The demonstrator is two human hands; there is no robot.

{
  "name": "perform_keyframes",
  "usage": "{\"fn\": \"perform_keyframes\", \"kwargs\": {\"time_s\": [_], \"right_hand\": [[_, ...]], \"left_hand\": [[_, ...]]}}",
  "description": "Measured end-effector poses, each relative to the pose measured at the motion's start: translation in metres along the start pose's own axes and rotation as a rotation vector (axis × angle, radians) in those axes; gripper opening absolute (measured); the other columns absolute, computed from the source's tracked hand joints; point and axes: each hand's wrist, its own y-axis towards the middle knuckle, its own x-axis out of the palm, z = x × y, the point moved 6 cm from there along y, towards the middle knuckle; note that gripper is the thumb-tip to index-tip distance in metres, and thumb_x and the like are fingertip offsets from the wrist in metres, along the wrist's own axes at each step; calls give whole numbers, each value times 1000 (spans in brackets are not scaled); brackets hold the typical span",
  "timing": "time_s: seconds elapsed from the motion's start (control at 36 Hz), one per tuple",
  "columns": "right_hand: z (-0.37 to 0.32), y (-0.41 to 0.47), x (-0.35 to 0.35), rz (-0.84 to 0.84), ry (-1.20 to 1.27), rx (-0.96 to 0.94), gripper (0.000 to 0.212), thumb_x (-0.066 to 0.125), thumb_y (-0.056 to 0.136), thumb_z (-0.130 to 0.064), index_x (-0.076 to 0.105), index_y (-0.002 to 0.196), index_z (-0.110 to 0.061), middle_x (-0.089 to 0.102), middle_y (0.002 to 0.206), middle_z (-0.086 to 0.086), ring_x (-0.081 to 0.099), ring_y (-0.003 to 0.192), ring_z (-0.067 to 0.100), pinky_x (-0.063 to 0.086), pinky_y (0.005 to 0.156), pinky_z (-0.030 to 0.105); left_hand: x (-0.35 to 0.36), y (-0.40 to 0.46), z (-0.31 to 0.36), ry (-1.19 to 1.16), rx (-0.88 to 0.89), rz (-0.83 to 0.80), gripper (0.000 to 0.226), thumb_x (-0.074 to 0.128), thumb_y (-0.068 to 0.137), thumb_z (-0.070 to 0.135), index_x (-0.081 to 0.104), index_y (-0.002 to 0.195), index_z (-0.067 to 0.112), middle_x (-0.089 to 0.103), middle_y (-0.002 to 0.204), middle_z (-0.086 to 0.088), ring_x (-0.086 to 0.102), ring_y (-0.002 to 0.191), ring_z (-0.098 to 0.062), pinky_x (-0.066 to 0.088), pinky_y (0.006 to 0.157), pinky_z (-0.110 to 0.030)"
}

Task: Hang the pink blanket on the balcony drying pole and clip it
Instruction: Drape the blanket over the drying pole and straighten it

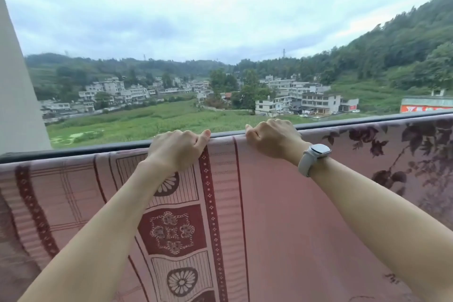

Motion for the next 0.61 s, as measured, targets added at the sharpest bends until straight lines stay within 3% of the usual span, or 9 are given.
{"fn": "perform_keyframes", "kwargs": {"time_s": [0.11, 0.17, 0.22, 0.25, 0.31, 0.36, 0.47, 0.56, 0.61], "right_hand": [[11, 3, -1, -98, 16, 64, 57, 22, 96, -40, 45, 53, -10, 46, 56, 4, 45, 55, 18, 32, 61, 33], [19, -3, -6, -69, -29, 89, 58, 20, 97, -39, 55, 64, -7, 50, 61, 7, 50, 63, 26, 32, 62, 33], [28, -13, -10, 45, -87, 98, 52, 21, 98, -36, 61, 82, -8, 60, 74, 14, 53, 71, 28, 31, 63, 32], [30, -18, -12, 128, -96, 100, 48, 21, 98, -33, 61, 87, -9, 64, 80, 15, 55, 73, 29, 31, 65, 33], [25, -24, -11, 290, -72, 89, 41, 23, 94, -29, 58, 95, -10, 66, 87, 13, 58, 78, 30, 36, 73, 36], [6, -24, -7, 416, -2, 21, 34, 28, 89, -24, 55, 103, -8, 64, 92, 11, 59, 81, 29, 39, 79, 40], [-77, -28, 2, 606, 115, -282, 32, 41, 82, -11, 47, 113, -10, 61, 104, 9, 54, 95, 21, 41, 89, 43], [-140, -22, 24, 507, 101, -389, 36, 43, 85, -19, 50, 120, -11, 61, 111, 5, 55, 99, 19, 42, 89, 39], [-162, -11, 35, 424, 75, -335, 36, 39, 90, -29, 55, 120, -15, 64, 105, 0, 58, 89, 18, 43, 81, 37]], "left_hand": [[2, 9, -3, 14, -62, -73, 71, 6, 95, 55, 66, 101, 17, 68, 97, -5, 60, 88, -20, 41, 74, -33], [-2, 3, -12, 47, -84, -32, 67, 6, 96, 51, 62, 104, 17, 67, 98, -7, 58, 82, -18, 42, 67, -29], [-13, -16, -24, 83, -91, 203, 62, 10, 96, 49, 60, 109, 14, 66, 75, -3, 55, 62, -15, 41, 59, -25], [-18, -29, -32, 72, -105, 343, 58, 15, 96, 47, 60, 107, 12, 64, 71, -3, 57, 61, -17, 43, 65, -28], [-22, -57, -52, 81, -154, 611, 40, 30, 93, 35, 59, 104, 10, 66, 86, -8, 59, 79, -24, 39, 83, -41], [-20, -81, -72, 116, -222, 736, 30, 35, 91, 26, 54, 107, 10, 60, 97, -9, 52, 93, -25, 31, 93, -44], [-9, -108, -118, 198, -332, 719, 35, 28, 94, 32, 55, 103, 13, 56, 102, -9, 47, 101, -26, 23, 98, -48], [-13, -110, -141, 200, -246, 684, 40, 25, 94, 37, 58, 92, 14, 59, 87, -6, 54, 87, -28, 30, 94, -48], [-27, -107, -153, 176, -189, 638, 47, 24, 93, 39, 58, 74, 12, 60, 69, -6, 57, 68, -28, 40, 79, -43]]}}
